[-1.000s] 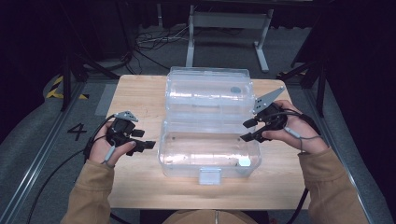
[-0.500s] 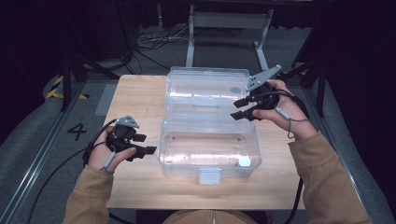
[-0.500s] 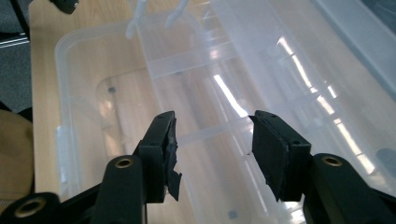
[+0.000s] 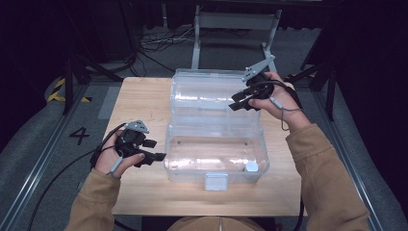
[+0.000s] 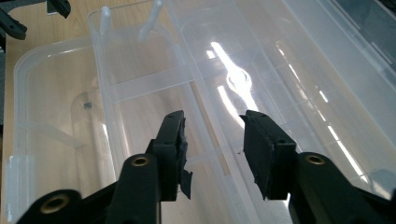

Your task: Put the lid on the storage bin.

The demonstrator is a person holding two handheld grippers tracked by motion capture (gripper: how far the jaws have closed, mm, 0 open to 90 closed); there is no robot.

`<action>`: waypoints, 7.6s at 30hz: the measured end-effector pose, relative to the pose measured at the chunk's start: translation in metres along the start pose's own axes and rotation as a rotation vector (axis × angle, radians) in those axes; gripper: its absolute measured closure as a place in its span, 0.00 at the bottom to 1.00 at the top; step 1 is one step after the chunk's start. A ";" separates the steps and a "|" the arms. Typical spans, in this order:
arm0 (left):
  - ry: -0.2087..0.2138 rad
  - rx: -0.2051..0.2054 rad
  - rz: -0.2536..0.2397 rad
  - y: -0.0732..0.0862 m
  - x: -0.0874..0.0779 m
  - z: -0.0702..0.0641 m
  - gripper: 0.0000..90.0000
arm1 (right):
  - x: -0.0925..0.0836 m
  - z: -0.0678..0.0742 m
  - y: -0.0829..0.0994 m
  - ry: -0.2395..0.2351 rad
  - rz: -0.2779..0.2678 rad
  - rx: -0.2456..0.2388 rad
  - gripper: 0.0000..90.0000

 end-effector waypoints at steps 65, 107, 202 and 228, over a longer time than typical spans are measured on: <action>0.202 0.165 0.207 0.019 0.068 -0.066 0.83 | 0.012 -0.002 0.011 0.049 0.045 0.067 0.90; 0.219 0.190 0.210 0.021 0.072 -0.066 0.84 | 0.001 0.020 0.008 0.023 0.051 0.035 0.92; 0.212 0.177 0.248 0.022 0.073 -0.065 0.84 | -0.018 0.091 0.024 -0.063 0.089 -0.122 0.96; 0.208 0.172 0.246 0.022 0.073 -0.066 0.84 | -0.017 0.104 0.031 -0.090 0.107 -0.148 0.96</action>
Point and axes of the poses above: each handheld gripper's, and its own axes: x roughly forward along the jaws, y roughly out of its underside, z roughly to its left, the point moved 8 cm from there along x, roughly forward along the jaws, and after that the axes turned 14 degrees about -z, right-handed, at the moved point
